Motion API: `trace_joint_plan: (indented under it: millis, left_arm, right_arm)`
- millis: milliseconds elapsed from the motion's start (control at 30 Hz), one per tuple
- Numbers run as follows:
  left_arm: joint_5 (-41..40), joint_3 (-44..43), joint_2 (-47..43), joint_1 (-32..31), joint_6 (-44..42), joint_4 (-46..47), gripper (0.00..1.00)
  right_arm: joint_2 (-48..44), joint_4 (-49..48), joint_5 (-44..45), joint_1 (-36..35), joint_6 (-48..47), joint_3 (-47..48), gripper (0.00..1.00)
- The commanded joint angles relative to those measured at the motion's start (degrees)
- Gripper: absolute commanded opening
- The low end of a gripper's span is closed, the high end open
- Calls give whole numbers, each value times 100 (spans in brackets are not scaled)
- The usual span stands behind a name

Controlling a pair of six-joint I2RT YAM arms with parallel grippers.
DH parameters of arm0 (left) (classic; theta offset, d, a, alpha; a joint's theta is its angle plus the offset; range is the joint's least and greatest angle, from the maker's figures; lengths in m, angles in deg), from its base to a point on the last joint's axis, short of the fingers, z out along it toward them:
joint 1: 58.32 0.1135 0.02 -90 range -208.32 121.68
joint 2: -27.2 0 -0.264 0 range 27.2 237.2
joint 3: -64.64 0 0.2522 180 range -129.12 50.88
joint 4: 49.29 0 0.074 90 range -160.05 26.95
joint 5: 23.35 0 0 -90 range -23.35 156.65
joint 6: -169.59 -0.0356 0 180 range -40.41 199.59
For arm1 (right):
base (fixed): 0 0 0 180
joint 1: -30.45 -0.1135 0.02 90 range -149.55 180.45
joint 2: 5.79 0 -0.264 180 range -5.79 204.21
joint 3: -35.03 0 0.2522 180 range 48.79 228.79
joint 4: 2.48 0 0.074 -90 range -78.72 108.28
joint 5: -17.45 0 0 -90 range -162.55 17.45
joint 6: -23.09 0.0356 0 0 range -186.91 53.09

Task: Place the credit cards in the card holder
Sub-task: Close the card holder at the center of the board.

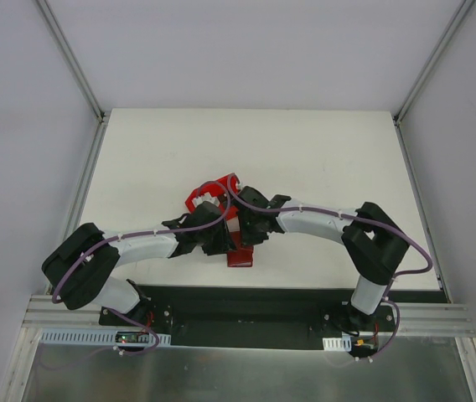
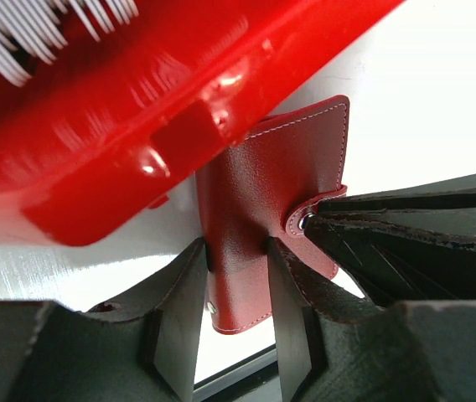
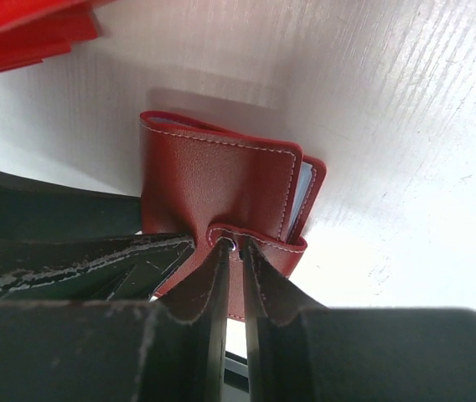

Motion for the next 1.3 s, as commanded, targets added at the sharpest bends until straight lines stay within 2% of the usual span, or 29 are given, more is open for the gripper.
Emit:
trace_joint_plan:
  millis: [0,267,700,833,933,1067,1167,1267]
  left_arm:
    - [19,177,62,-84,-32,-142,34]
    - [-24,195,35,-84,-41,-142,34]
    - [-130,256,-202,-84,-164,-142,35]
    - [-121,265,-158,-84,-120,-142,35]
    - [-77,212,-70,-84,-146,-142,35]
    - [-33,177,-17,-84,-129,-150,35]
    - [-7,177,9,-84,-103,-107,35]
    - [11,177,35,-84,-129,-71,35]
  right_arm:
    - [736,411,287,-21,-210,-218,13]
    - [745,402,252,-3,-289,-191,13]
    - [297,-388,-214,14,-377,-490,18]
    - [305,-301,-144,32,-316,-490,18]
    - [314,-222,-47,40,-245,-499,23]
    - [472,-47,-47,40,-324,-367,24]
    - [691,182,-47,32,-412,-236,22]
    - [876,463,136,40,-508,-51,15]
